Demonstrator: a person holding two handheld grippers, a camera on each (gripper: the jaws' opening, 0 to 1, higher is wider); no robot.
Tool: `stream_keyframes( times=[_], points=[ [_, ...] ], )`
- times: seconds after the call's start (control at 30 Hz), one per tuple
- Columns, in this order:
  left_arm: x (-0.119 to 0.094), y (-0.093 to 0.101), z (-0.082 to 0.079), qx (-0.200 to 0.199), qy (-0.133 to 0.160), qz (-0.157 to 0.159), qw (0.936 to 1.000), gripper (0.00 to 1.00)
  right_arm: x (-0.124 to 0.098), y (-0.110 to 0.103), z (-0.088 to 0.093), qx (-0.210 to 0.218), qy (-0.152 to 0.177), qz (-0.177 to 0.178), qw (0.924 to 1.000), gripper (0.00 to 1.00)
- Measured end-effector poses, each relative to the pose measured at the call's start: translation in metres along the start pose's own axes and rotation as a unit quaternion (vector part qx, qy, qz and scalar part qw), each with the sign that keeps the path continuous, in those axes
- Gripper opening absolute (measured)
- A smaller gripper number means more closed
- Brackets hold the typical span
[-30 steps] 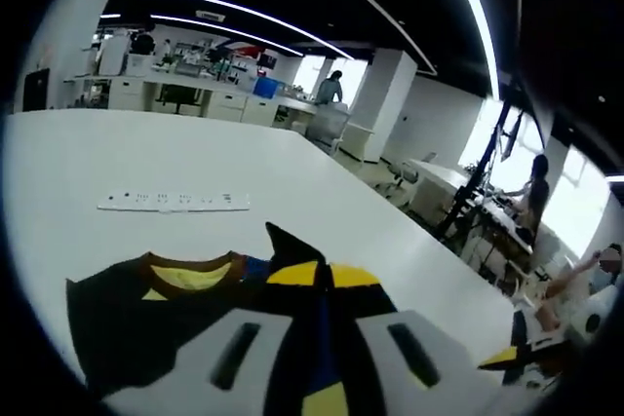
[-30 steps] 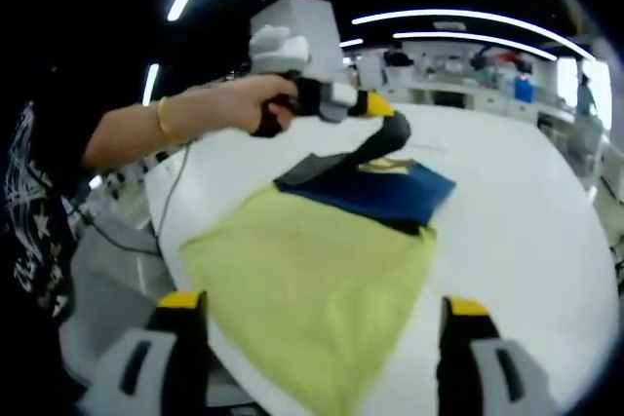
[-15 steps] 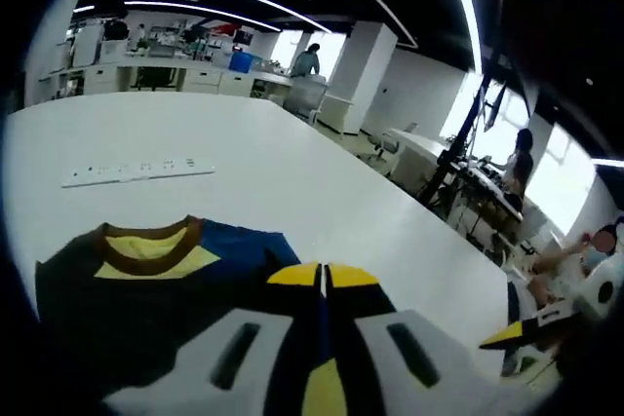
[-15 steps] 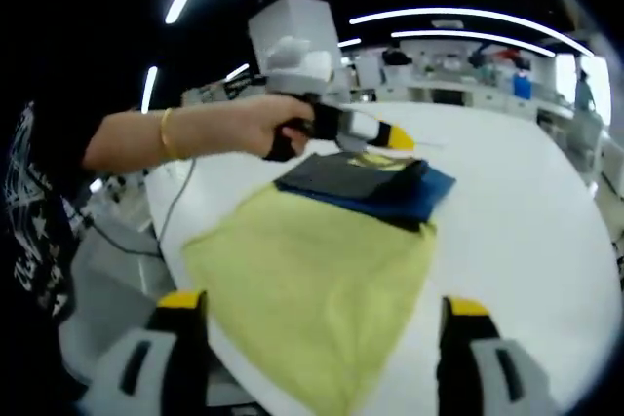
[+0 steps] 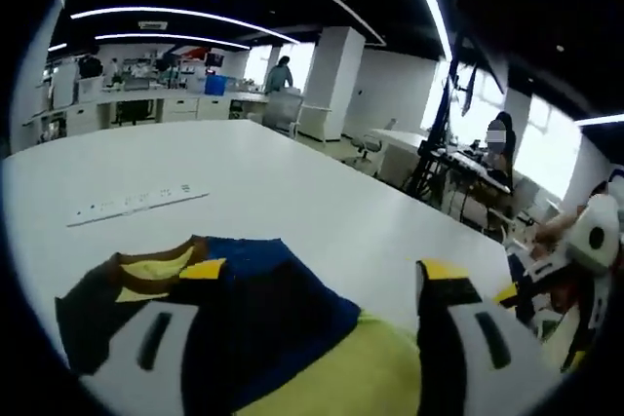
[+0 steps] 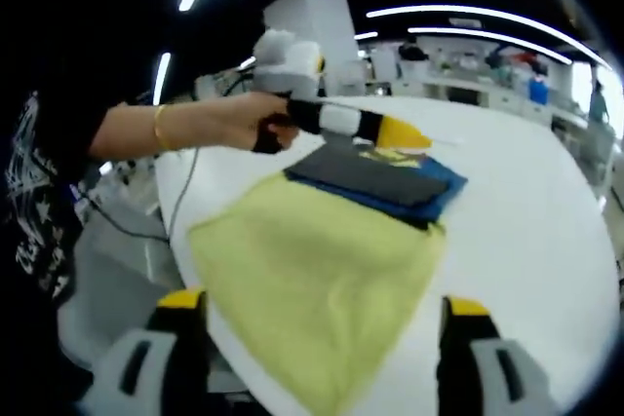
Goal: Fold the garment on the visible template until the final outline fits inside the template.
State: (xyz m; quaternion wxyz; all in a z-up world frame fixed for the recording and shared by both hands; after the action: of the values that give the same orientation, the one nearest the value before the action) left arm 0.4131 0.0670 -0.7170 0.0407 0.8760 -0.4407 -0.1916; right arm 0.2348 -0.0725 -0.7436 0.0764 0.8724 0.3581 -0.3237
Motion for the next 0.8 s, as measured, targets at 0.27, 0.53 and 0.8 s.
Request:
stream_keyframes(
  times=[0.27, 0.53, 0.8],
  points=[
    [-0.041, -0.010, 0.003, 0.011, 0.002, -0.004, 0.9999, 0.99, 0.000, -0.003, -0.001, -0.043, -0.022, -0.032, 0.9983, 0.99],
    [-0.092, -0.006, 0.009, 0.026, -0.003, 0.001, 0.9997, 0.99, 0.000, -0.005, 0.005, -0.084, -0.059, -0.060, 0.9929, 0.99],
    [-0.135, -0.002, 0.026, 0.024, -0.013, -0.004, 0.9996, 0.99, -0.001, -0.006, 0.015, -0.114, -0.096, -0.076, 0.9859, 0.92]
  ],
)
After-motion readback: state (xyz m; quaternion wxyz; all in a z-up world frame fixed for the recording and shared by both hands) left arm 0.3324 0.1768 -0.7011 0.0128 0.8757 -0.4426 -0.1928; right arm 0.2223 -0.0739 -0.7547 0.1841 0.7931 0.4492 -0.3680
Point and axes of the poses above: the point that each gripper's makers call its tool centre point, and the gripper's own axes: x roughly forward along the fingers, y roughly to its right, z roughly out of its underside, the point moved 6 cm from there along -x, roughly backward along the fingers, and after that the axes turned 8 degrees about z, right-handed, at the moved point
